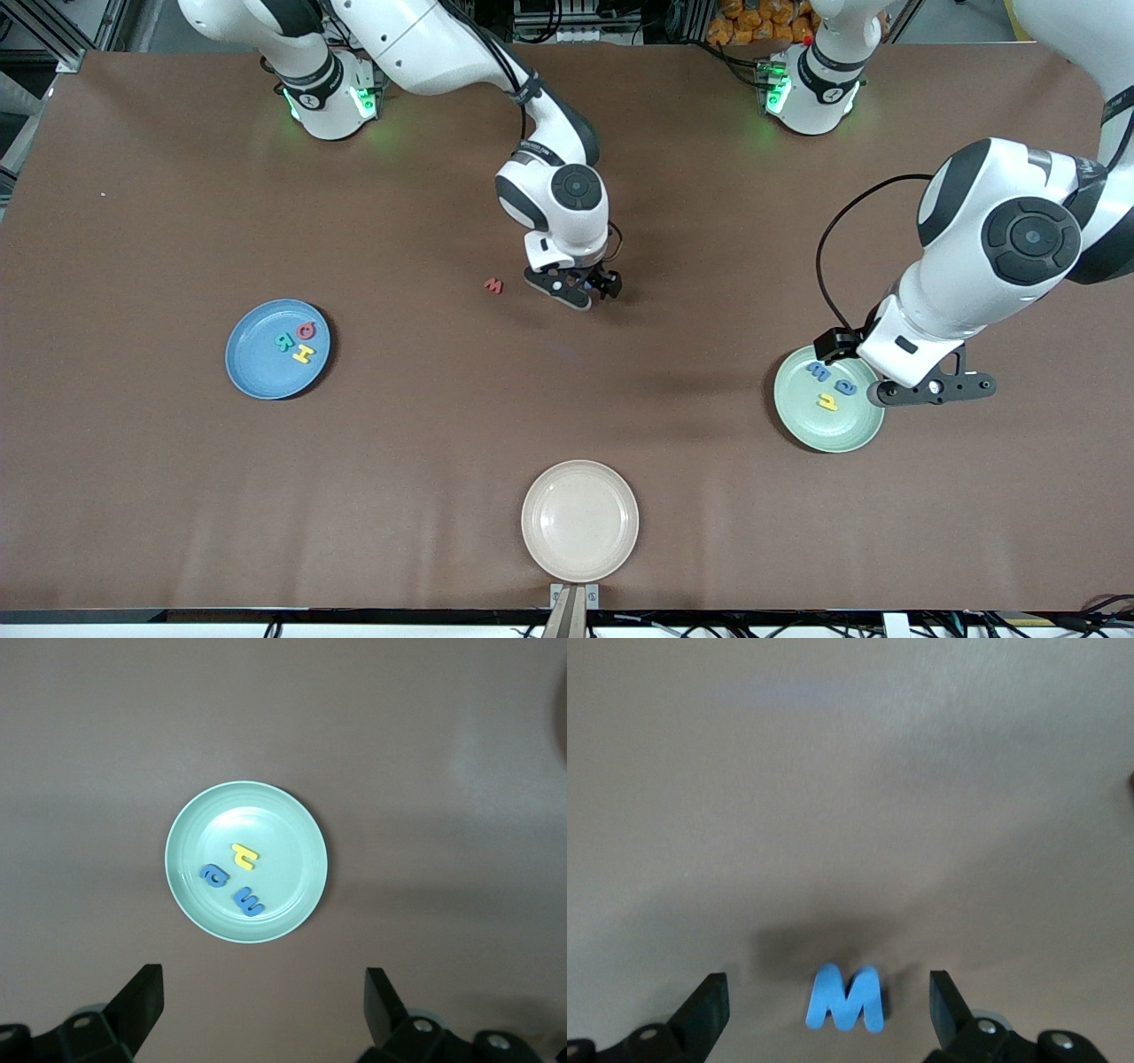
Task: Sort uppercase to blue plate, lowercase to green plate
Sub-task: 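Grasp blue M with the right gripper and lift it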
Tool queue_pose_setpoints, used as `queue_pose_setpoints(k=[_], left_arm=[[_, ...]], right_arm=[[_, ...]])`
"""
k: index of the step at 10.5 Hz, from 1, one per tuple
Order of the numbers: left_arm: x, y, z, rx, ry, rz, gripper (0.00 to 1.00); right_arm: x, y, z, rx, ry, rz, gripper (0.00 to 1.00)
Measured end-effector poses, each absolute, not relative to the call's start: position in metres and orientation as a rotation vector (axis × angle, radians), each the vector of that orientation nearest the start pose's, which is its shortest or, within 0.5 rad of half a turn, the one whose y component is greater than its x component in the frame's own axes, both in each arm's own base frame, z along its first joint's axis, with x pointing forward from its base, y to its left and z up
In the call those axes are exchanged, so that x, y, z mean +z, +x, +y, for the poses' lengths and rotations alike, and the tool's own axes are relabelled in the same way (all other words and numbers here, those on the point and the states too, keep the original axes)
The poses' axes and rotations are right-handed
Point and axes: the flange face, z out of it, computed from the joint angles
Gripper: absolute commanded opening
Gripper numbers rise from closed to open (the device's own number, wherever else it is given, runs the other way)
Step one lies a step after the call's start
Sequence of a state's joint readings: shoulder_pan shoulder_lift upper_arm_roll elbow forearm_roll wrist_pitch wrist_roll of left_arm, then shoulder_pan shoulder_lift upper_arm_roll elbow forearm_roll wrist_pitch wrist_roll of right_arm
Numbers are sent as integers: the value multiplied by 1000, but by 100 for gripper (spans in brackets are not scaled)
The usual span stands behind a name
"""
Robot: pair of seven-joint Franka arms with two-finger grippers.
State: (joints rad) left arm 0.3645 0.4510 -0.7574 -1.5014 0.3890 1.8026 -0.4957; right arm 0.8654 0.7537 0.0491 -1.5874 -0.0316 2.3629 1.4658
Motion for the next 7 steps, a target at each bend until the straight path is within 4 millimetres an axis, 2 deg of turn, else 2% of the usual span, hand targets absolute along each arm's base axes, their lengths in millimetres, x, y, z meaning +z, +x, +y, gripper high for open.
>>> queue_pose_setpoints(k=[6,7], left_arm=[[460,648,-142,3,-3058,-105,100],[461,648,-142,-1,-3059,-105,100]], right_arm=[[183,421,557,-4,-3017,847,100],[178,420,557,-2,-3025,844,97]])
